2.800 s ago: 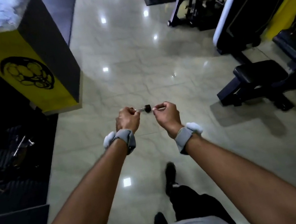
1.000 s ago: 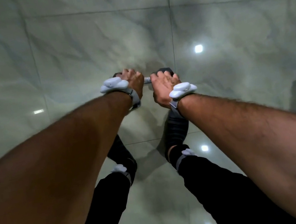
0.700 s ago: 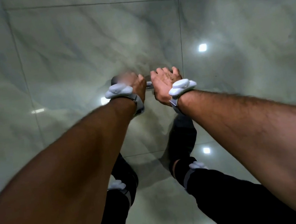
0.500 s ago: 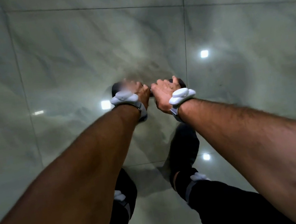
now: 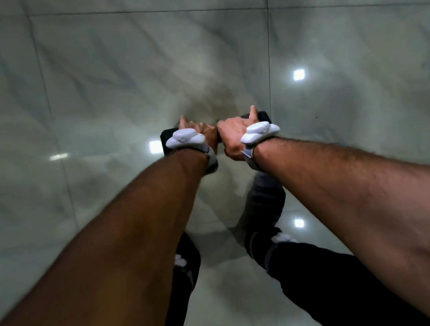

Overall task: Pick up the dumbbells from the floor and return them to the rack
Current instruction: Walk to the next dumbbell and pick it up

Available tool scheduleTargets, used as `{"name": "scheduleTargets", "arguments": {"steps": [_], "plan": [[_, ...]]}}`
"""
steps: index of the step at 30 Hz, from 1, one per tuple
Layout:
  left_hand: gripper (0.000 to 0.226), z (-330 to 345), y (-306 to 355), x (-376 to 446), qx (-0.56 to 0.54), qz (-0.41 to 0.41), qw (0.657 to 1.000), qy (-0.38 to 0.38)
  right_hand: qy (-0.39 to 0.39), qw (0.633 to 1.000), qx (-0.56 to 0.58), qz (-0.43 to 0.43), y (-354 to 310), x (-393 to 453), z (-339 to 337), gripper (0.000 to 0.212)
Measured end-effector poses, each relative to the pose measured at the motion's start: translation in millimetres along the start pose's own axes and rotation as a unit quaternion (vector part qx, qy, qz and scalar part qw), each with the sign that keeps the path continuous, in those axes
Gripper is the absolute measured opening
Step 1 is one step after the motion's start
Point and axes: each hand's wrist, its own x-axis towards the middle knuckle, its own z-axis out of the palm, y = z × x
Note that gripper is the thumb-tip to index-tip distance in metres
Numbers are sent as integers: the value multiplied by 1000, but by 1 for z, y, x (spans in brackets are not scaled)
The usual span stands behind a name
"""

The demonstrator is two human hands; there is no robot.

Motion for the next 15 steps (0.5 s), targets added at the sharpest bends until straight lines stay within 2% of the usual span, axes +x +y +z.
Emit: {"name": "scheduleTargets", "arguments": {"steps": [3, 5, 6, 7, 9, 12, 15], "plan": [[33, -30, 2, -50, 6, -13, 1000, -6, -10, 1000, -10, -17, -6, -44, -27, 23], [35, -52, 4, -85, -9, -39, 999, 4, 41, 998, -10, -36, -11, -78, -42, 16], [32, -64, 7, -103, -12, -59, 998, 10, 66, 997, -14, -41, -15, -95, -51, 7], [26, -85, 8, -134, -16, -78, 997, 25, 87, 995, -20, -47, -22, -120, -67, 7], [16, -113, 8, -173, -23, -95, 995, 31, 107, 993, -32, -42, -33, -157, -91, 19], [9, -137, 2, -219, -30, -92, 995, 0, 145, 987, -51, -43, -49, -213, -125, 22], [8, -168, -1, -274, -41, -102, 993, 33, 157, 984, -74, -47, -67, -276, -168, 24]]}}
